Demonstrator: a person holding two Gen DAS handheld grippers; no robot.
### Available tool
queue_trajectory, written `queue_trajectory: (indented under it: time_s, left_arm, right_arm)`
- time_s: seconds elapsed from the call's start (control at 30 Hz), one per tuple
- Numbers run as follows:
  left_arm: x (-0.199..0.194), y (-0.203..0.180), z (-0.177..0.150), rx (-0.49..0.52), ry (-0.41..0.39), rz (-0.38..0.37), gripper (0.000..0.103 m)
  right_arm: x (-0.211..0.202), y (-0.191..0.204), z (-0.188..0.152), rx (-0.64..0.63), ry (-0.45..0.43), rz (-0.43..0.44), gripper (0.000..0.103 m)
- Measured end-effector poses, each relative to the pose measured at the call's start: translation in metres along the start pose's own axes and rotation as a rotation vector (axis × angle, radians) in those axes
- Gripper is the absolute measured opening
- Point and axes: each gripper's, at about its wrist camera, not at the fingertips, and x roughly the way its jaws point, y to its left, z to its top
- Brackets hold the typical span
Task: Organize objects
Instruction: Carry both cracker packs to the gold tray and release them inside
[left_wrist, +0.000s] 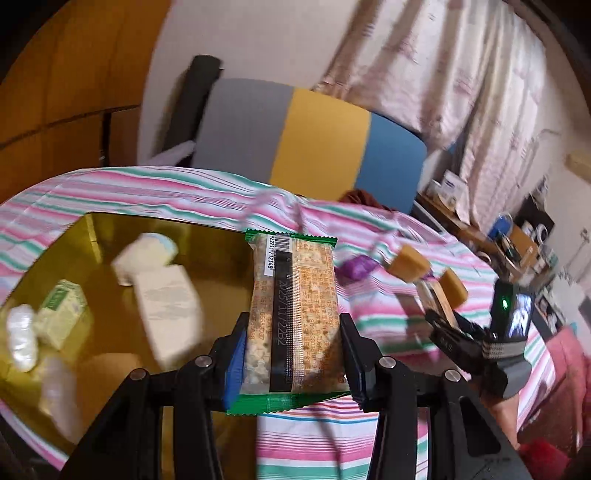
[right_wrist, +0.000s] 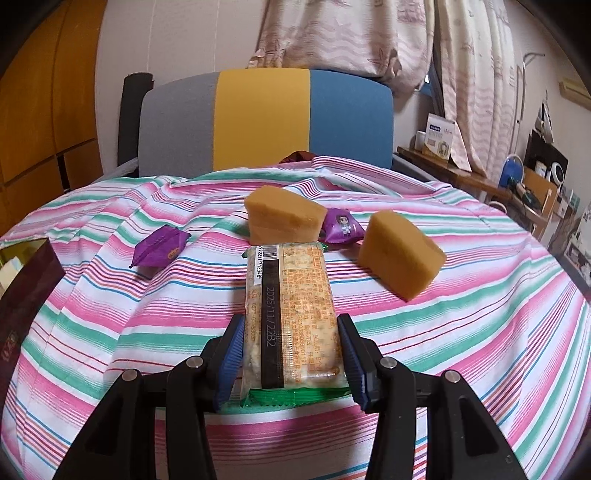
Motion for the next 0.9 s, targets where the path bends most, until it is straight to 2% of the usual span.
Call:
queue_trajectory:
  time_s: [0.23,0.5,0.9]
  left_arm:
    - [-0.013,0.06,0.011,-0.118,-0.021,0.098,0.046]
    - [-0.005,0.115,0.011,-0.206,0.036,0.191,0.046]
    - [0.022,0.141,0.011,-0.219,0.116,0.222,0.046]
  right_arm:
    - [-0.005,0.006,-0.001,-0.032,-0.011,-0.004,0.05]
    - [-0.019,0.01,-0.003,-0.044,-0.056,-0.006,0.05]
    - [-0.032,0.019,-0.008,-0.061,-0.072,0.012,0.05]
